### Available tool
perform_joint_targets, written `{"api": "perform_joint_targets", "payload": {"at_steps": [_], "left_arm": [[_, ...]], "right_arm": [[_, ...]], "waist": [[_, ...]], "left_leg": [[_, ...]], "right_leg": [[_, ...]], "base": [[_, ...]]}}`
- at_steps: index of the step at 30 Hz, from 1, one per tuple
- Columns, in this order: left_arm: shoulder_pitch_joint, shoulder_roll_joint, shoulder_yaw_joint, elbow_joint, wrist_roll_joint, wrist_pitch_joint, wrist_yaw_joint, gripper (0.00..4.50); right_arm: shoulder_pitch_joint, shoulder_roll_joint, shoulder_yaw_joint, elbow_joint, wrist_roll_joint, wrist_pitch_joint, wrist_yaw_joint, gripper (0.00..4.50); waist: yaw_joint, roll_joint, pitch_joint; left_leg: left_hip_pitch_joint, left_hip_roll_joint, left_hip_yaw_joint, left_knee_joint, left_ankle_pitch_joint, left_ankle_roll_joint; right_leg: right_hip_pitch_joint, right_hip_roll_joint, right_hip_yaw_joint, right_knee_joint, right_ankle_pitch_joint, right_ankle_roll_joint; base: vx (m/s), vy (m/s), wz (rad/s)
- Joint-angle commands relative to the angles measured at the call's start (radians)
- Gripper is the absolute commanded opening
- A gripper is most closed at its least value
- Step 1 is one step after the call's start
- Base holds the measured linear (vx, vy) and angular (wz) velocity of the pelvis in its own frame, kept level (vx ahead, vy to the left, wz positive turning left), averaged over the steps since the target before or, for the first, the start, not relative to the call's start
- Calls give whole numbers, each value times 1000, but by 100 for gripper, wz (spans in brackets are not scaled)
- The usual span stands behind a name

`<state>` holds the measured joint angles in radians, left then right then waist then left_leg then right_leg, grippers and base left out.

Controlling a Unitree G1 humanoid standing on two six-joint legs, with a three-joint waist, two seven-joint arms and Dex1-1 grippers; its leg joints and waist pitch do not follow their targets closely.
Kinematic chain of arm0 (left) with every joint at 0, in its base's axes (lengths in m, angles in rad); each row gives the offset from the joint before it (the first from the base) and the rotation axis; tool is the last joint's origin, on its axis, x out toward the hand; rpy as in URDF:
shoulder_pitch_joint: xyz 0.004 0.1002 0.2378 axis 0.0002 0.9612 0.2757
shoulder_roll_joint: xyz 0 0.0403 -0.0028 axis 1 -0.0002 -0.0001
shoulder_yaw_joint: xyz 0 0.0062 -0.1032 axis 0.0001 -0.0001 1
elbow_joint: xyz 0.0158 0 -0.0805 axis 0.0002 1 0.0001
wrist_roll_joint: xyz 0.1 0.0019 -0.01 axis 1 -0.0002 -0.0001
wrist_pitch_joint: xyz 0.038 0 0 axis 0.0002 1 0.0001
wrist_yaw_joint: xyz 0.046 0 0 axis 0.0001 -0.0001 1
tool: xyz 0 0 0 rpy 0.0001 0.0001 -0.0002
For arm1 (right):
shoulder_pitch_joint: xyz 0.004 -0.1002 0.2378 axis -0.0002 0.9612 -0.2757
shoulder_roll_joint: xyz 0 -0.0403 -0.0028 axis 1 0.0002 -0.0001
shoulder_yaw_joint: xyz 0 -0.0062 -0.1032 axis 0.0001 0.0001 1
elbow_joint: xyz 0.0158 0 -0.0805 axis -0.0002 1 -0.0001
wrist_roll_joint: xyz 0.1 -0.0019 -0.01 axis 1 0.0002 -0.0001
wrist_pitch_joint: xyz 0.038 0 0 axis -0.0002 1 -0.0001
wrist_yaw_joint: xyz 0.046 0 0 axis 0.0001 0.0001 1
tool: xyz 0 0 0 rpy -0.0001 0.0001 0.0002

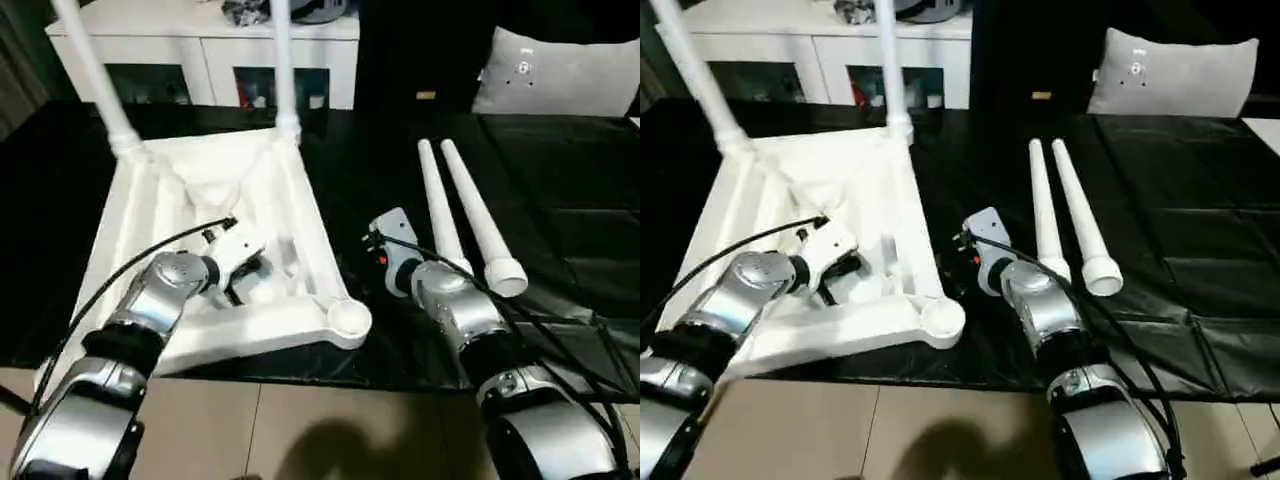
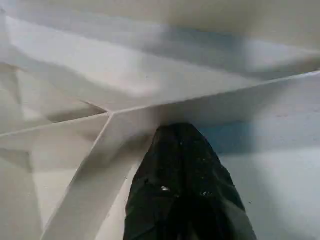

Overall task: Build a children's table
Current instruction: Rotate table base, then pick table leg

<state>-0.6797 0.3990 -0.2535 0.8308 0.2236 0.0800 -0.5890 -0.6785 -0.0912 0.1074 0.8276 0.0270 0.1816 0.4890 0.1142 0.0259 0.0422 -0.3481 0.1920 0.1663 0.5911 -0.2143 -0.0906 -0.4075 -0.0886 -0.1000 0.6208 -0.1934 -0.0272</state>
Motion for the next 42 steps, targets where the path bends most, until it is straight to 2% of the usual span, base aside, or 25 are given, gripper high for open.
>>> {"api": "perform_joint_targets", "payload": {"at_steps": [1,2,3,6,10,11,13,14,16,17,18,19,20,21,23,25,26,28,29,30,31,34,35,37,42], "left_arm": [[-28,-22,8,35,9,-55,72,4],[-31,-27,13,42,4,-75,83,4],[-31,-45,33,43,-20,-92,83,4],[-20,-80,68,21,-74,-97,63,4],[-6,-127,101,7,-118,-115,74,4],[-8,-133,106,15,-125,-124,76,33],[12,-146,123,-50,-162,-96,52,33],[24,-148,126,-86,-170,-85,45,42],[48,-141,123,-157,-169,-65,39,64],[60,-134,119,-195,-168,-53,26,72],[74,-121,109,-240,-165,-34,0,78],[91,-91,87,-305,-160,-7,-52,83],[96,-81,79,-325,-158,0,-69,94],[99,-73,76,-346,-162,12,-83,108],[115,-53,68,-425,-188,67,-136,119],[121,-47,64,-451,-196,84,-152,127],[132,-37,56,-487,-205,112,-177,139],[159,-15,37,-571,-224,186,-231,158],[168,-9,31,-600,-232,217,-247,158],[170,-7,28,-607,-234,224,-253,170],[176,0,19,-630,-240,247,-276,181],[178,2,16,-641,-243,257,-284,192],[177,-1,14,-657,-250,274,-288,210],[178,-3,15,-666,-254,285,-288,218],[190,-3,13,-705,-269,327,-292,267]], "right_arm": [[11,20,22,-7,-4,-13,12,450],[9,17,22,-4,-11,-23,0,450],[2,8,18,-2,-21,-38,-18,450],[-7,-5,-1,-14,-21,-42,-50,450],[-22,-25,-62,-67,-12,4,-149,450],[-25,-27,-76,-74,-6,17,-168,450],[-50,-46,-143,-88,6,52,-282,450],[-62,-57,-165,-87,9,61,-320,450],[-87,-79,-192,-71,8,85,-372,450],[-103,-91,-201,-57,7,111,-394,450],[-121,-106,-202,-41,1,144,-405,450],[-149,-125,-207,-23,7,228,-382,450],[-158,-130,-212,-17,15,258,-367,450],[-166,-134,-224,-14,26,273,-362,450],[-192,-144,-249,2,45,317,-374,450],[-198,-146,-251,8,48,336,-377,450],[-208,-150,-254,27,53,362,-375,450],[-228,-154,-269,71,67,423,-390,413],[-234,-154,-277,83,76,450,-393,413],[-234,-152,-283,86,81,457,-389,403],[-237,-146,-301,95,99,477,-374,403],[-235,-142,-303,103,101,483,-368,377],[-233,-138,-312,119,106,497,-364,360],[-233,-138,-313,126,108,502,-363,355],[-236,-144,-298,143,105,543,-347,306]], "waist": [[2,1,-65],[4,4,-66],[4,-5,-66],[9,0,-69],[17,-9,-76],[21,-9,-78],[26,-5,-78],[28,-6,-80],[28,-7,-77],[27,-6,-74],[25,-10,-72],[24,-12,-71],[21,-12,-68],[22,-12,-67],[20,-14,-67],[18,-12,-70],[16,-11,-68],[13,-10,-69],[11,-9,-70],[10,-9,-68],[9,-9,-69],[9,-8,-70],[8,-8,-69],[8,-8,-70],[4,-11,-69]], "left_leg": [[-6,32,-10,-66,-92,29],[-5,33,-10,-65,-92,30],[-6,34,-9,-65,-79,31],[-7,33,-8,-60,-45,35],[-9,27,-6,-49,48,75],[-12,26,-6,-45,65,93],[-10,28,-5,-43,64,102],[-12,31,-7,-42,78,99],[-16,28,-5,-40,75,100],[-17,27,-3,-41,44,91],[-16,28,-3,-46,20,78],[-16,28,-3,-46,10,73],[-20,26,-2,-48,-11,67],[-17,25,0,-48,-28,58],[-20,25,0,-50,-24,47],[-20,26,-2,-50,-9,42],[-19,27,0,-49,-12,41],[-19,26,0,-48,-5,41],[-18,27,0,-49,-2,40],[-19,24,3,-46,-2,44],[-19,23,3,-46,-1,44],[-20,23,3,-45,5,49],[-20,23,2,-45,2,48],[-20,23,2,-45,-1,42],[-20,23,2,-46,-5,40]], "right_leg": [[67,-68,58,-61,-66,-207],[66,-70,58,-64,-70,-206],[66,-70,59,-63,-61,-208],[65,-71,58,-55,-17,-224],[66,-64,60,-37,135,-249],[64,-64,59,-34,166,-252],[61,-66,58,-34,159,-258],[62,-68,59,-30,161,-262],[58,-63,57,-31,150,-259],[59,-63,57,-36,107,-249],[61,-64,57,-39,65,-241],[61,-63,56,-39,45,-238],[62,-62,57,-43,8,-229],[60,-62,58,-47,-19,-215],[61,-63,59,-47,-27,-205],[63,-64,58,-42,-12,-214],[60,-62,58,-43,-8,-221],[58,-59,57,-40,5,-228],[59,-59,57,-38,13,-237],[56,-56,57,-40,20,-238],[59,-56,58,-39,28,-240],[60,-57,57,-39,35,-240],[60,-57,56,-40,29,-239],[60,-57,56,-40,26,-240],[62,-56,55,-41,8,-235]], "base": [[0,0,0],[0,0,0],[0,0,0],[0,0,0],[0,0,0],[0,0,0],[0,0,0],[0,0,0],[0,0,0],[0,0,0],[0,0,0],[0,0,0],[0,0,0],[0,0,0],[0,0,0],[0,0,0],[0,0,0],[0,0,0],[0,0,0],[0,0,0],[0,0,0],[0,0,0],[0,0,0],[0,0,0],[0,0,0]]}}
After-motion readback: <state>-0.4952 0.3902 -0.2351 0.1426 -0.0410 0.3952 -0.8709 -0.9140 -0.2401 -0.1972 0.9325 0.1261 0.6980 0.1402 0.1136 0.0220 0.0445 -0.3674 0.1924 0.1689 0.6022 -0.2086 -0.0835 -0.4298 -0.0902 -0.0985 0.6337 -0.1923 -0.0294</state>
